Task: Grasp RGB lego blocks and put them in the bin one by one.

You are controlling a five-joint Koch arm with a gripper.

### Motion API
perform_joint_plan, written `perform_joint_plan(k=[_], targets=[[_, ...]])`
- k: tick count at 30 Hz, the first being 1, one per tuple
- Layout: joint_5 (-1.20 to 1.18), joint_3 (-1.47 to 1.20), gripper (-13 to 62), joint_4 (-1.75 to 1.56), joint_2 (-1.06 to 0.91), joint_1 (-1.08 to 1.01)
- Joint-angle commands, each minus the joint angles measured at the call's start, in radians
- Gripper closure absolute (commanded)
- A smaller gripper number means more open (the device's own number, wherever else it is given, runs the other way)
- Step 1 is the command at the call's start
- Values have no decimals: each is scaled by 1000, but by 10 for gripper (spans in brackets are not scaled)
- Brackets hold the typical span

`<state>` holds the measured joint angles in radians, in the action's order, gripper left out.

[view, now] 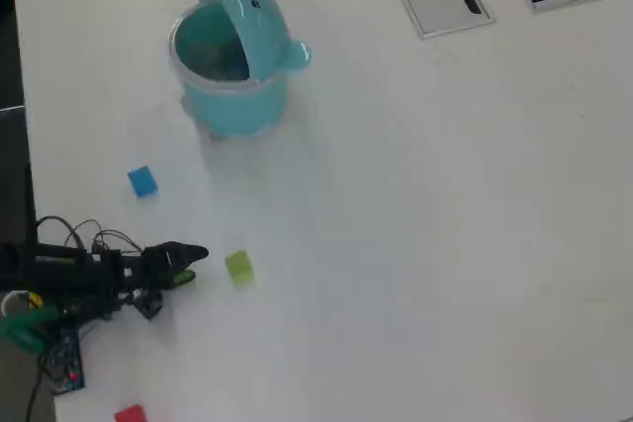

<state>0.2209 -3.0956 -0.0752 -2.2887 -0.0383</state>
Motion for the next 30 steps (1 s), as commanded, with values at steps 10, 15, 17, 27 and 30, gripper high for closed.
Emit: perform_joint_plan(k=[10,15,17,27,30], targets=[[74,-57,165,-156,-63,-54],[130,-54,165,-227,-63,-66],[132,-52,165,-270,-64,-71],[249,-66,173,-577,-63,-112],[373,-66,172,-614,-63,-140]])
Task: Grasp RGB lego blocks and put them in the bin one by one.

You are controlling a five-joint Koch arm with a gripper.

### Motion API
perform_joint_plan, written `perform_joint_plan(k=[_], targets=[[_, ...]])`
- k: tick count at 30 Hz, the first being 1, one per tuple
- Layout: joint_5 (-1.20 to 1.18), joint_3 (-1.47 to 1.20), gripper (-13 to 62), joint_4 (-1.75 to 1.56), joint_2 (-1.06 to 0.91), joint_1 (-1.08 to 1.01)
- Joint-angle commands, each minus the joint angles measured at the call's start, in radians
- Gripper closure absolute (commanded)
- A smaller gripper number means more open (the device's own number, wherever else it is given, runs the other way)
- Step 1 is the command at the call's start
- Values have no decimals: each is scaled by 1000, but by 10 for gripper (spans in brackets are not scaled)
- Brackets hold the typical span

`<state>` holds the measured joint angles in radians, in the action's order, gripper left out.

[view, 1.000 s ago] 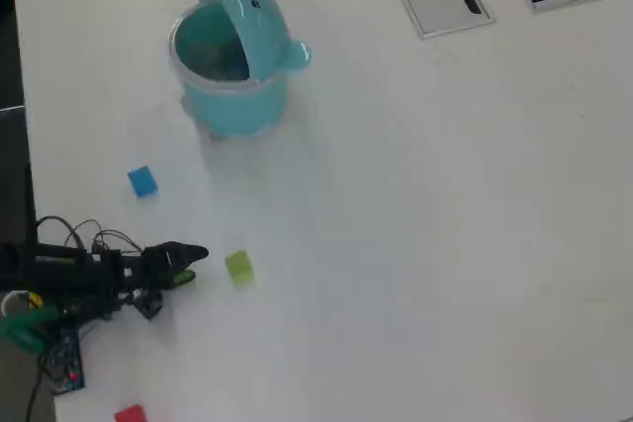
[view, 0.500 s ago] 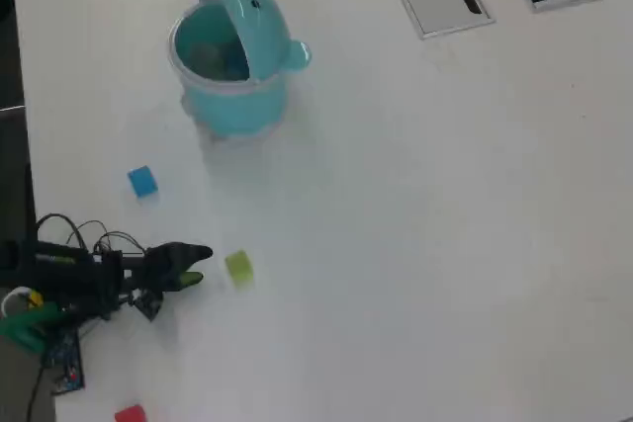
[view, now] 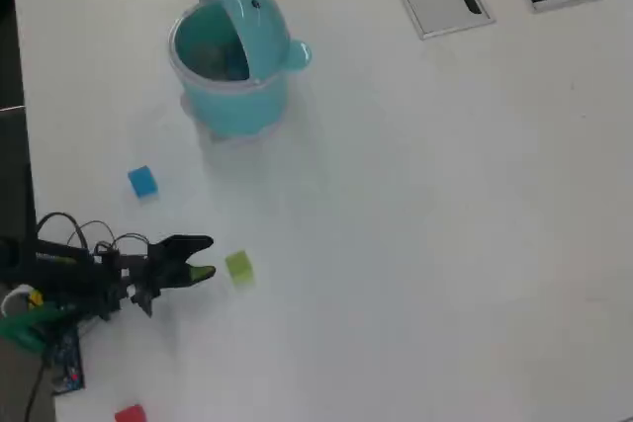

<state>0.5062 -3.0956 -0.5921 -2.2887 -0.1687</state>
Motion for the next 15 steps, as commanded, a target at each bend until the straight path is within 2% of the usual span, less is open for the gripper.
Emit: perform_joint_plan(k=[1,15], targets=[[126,-66,170,-106,-63,-12],[580,-64,161,-172,-63,-270]])
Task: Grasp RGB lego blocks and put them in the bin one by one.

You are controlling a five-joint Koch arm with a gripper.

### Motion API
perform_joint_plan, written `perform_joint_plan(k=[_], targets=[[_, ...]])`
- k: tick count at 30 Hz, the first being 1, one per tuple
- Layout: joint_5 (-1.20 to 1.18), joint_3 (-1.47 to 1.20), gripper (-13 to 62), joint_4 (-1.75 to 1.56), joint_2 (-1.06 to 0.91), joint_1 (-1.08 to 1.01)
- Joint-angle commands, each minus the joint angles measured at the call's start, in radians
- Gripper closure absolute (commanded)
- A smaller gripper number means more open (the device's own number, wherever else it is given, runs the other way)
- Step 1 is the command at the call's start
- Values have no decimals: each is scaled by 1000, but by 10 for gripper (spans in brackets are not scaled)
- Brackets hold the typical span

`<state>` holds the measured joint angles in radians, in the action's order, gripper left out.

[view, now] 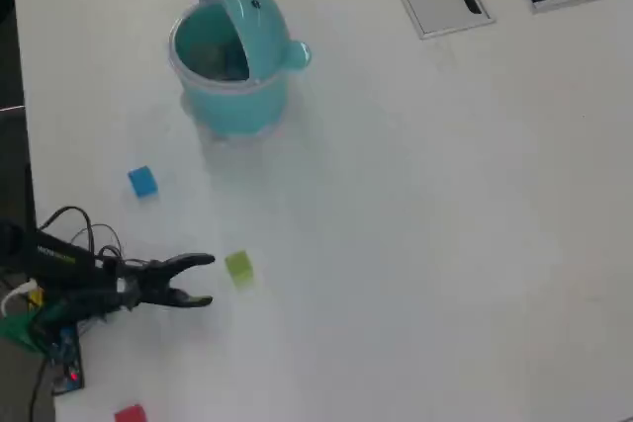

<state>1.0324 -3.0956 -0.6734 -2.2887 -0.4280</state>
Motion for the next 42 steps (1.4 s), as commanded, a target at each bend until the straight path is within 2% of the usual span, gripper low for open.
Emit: perform_joint_plan(k=[1,20,28,33,42], targets=[[75,-64,161,-109,-63,-31],[206,-69,162,-222,-66,-152],[230,-69,160,-380,-64,-213],[518,-74,144,-353,-64,-253],[534,-75,143,-304,-63,-365]])
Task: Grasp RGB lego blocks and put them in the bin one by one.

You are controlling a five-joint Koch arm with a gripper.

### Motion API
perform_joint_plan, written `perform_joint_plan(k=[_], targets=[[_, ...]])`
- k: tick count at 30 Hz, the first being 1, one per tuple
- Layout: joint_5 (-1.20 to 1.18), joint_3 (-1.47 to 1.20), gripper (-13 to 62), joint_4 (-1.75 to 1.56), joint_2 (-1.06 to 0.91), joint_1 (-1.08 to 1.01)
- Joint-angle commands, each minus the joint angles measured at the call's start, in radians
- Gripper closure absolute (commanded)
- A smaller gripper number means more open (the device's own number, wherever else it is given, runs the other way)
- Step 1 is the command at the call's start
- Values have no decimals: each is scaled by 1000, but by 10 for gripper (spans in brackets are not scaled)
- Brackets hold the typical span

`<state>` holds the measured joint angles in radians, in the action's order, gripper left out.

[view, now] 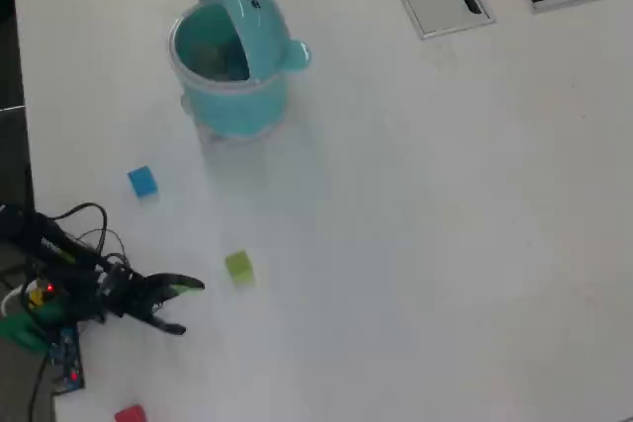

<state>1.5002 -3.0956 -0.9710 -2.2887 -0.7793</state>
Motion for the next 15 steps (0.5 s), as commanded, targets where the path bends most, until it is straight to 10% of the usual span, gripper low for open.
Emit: perform_joint_plan(k=[1,15], targets=[[63,-75,144,-6,-63,-23],[78,-74,151,-29,-61,-230]])
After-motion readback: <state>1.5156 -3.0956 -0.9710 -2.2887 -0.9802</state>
